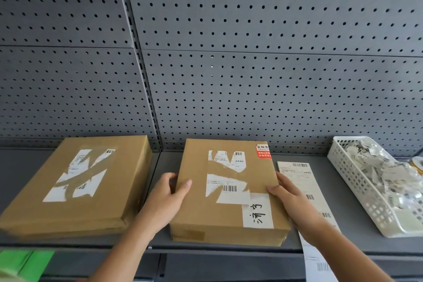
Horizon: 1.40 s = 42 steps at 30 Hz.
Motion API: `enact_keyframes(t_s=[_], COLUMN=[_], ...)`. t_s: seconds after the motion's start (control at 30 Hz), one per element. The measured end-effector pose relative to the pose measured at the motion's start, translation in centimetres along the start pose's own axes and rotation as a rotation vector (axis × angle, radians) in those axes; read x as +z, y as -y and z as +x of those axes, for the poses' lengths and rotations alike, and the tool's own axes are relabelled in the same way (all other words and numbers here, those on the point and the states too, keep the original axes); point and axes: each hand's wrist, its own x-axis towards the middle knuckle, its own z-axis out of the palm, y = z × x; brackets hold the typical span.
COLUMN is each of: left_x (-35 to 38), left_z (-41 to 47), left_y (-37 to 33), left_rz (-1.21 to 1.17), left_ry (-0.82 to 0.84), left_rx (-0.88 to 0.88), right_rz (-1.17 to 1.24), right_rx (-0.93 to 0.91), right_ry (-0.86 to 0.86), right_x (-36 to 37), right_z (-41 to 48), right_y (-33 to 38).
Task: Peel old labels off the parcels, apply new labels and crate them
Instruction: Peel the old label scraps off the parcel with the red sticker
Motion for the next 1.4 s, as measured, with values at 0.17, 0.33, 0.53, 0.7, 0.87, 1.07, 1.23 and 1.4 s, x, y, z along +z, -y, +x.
enact_keyframes(t_s=[0.17, 0.33, 0.53, 0.7, 0.87, 1.07, 1.23, 1.4], left_x=[0.1, 0.9, 2.1, 2.3, 2.6, 2.5, 2.5, 2.6], left_z=[0.9, 2.3, 4.2, 4.7, 4.5, 4.6, 4.8, 4.7], left_y=[-1.0, -2.9, -3.8, -3.4, -3.4, -3.4, -3.3, -3.2], left_rz=[0.133, 0.299, 0.463, 0.452, 0.453, 0.441, 0.446, 0.436], left_ry=[-0.129, -0.142, -0.043, -0.007, -0.008, -0.014, -0.028, -0.036], left_rx=[0.222, 0.462, 0.487, 0.464, 0.461, 0.45, 0.452, 0.456], right_rz=[-0.337, -0.701, -1.01, -1.044, -1.064, -1.102, -1.119, -1.086], right_rx=[-0.154, -0.434, -0.634, -0.701, -0.657, -0.638, -0.689, -0.702], right_ry=[-0.173, -0.279, -0.364, -0.316, -0.212, -0.227, -0.253, -0.232], right_x=[-0.4, 0.5, 2.3, 3.4, 4.0, 4.9, 5.2, 5.2], right_z=[1.3, 2.9, 5.5, 7.7, 9.3, 10.0, 10.2, 10.1], right_y=[0.4, 2.1, 2.5, 3.3, 4.0, 4.1, 3.9, 3.7])
